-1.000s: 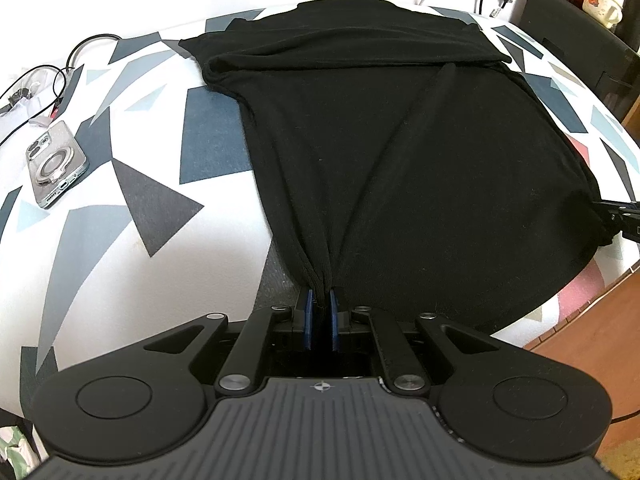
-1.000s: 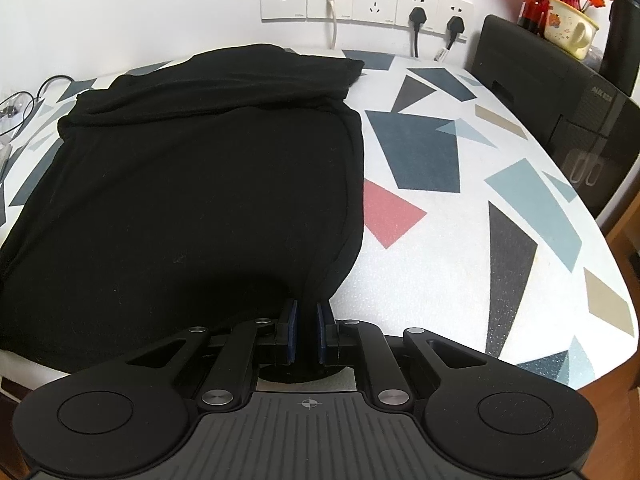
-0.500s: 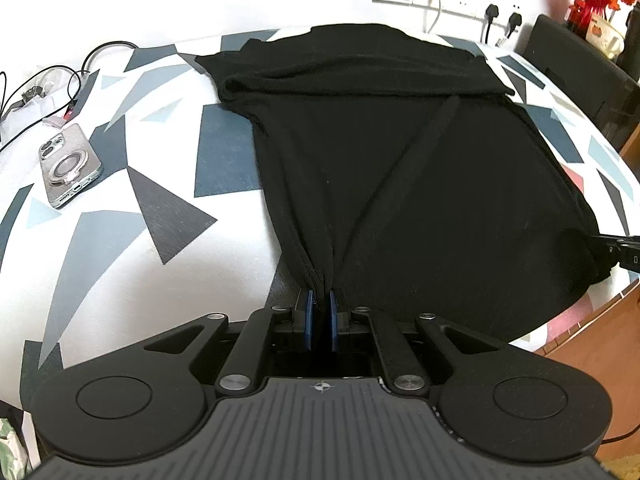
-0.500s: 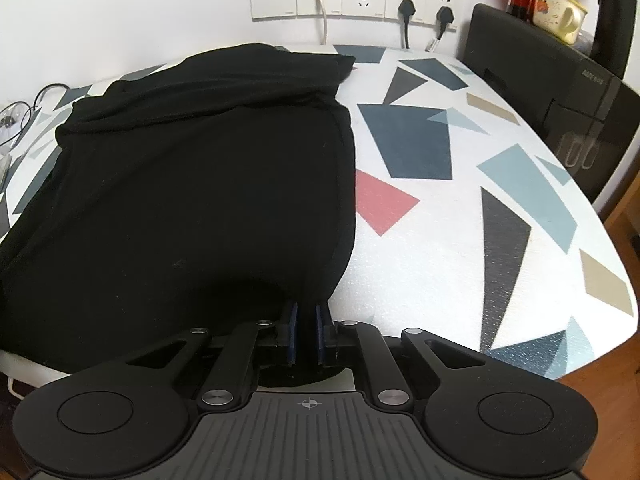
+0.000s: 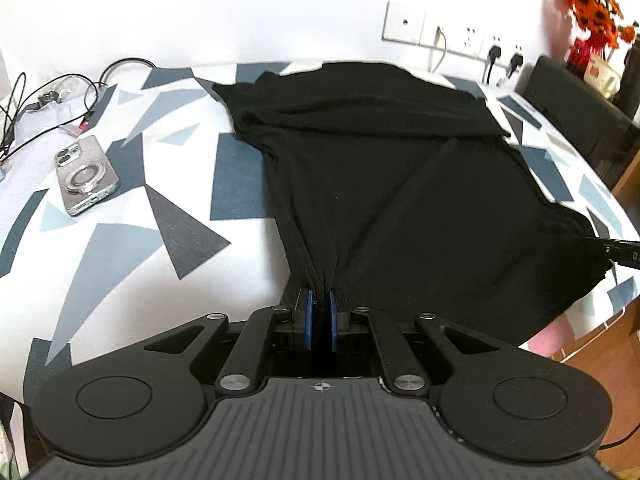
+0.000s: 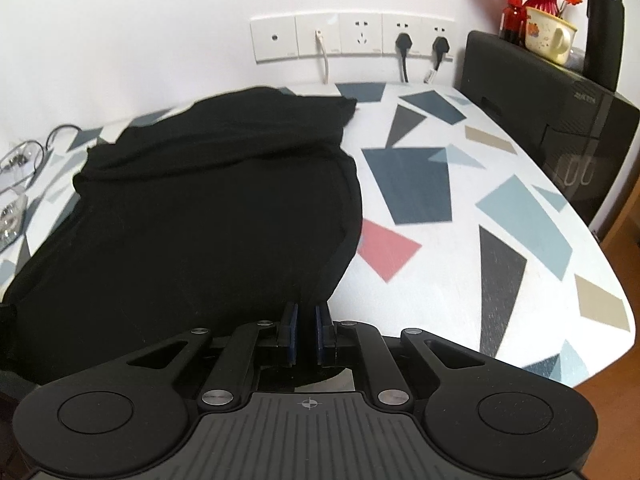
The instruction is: Fold clothes
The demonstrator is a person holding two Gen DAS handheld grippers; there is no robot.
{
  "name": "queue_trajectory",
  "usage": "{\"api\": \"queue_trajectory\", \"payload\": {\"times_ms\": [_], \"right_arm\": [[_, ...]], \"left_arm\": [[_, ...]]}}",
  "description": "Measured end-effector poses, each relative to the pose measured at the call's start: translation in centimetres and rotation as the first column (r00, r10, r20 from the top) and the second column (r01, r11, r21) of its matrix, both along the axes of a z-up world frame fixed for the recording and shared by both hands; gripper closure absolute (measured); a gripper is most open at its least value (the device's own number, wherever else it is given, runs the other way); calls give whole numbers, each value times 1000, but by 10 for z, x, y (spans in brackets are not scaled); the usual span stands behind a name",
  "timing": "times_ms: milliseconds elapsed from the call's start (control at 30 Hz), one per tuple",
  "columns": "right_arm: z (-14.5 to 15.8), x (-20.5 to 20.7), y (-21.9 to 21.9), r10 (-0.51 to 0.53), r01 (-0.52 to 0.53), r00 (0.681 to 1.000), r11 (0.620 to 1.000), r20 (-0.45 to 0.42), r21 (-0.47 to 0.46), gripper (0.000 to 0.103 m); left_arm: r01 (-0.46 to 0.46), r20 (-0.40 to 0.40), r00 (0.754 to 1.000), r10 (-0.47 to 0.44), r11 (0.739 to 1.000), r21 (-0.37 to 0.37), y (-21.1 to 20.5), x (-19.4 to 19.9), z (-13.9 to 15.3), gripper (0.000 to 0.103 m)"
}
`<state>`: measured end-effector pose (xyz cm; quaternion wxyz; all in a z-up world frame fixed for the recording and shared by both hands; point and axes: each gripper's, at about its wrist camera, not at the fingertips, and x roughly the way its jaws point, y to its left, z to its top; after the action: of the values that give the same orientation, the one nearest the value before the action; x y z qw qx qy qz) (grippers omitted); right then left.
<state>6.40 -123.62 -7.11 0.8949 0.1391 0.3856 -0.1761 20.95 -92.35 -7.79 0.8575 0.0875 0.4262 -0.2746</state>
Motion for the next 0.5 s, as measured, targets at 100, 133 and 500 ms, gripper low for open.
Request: {"api": "queue_trajectory", "payload": {"times_ms": [100,133,500], "right_arm": [[10,4,0,10,-10,1000,1000,18,-3,95],[13,5,0,14,-14,1000,1000,27,-6,95],[27,-5,1,-8,7,997,1000,77,17,95]], "left_arm": [[-12,9,1000,13,1000,-17,4,-1,5,94],[-17,12,1000,17,1000,-22,6,-2,7,94],[-10,12,1000,11,999,-48,-3,-4,12,94]]}}
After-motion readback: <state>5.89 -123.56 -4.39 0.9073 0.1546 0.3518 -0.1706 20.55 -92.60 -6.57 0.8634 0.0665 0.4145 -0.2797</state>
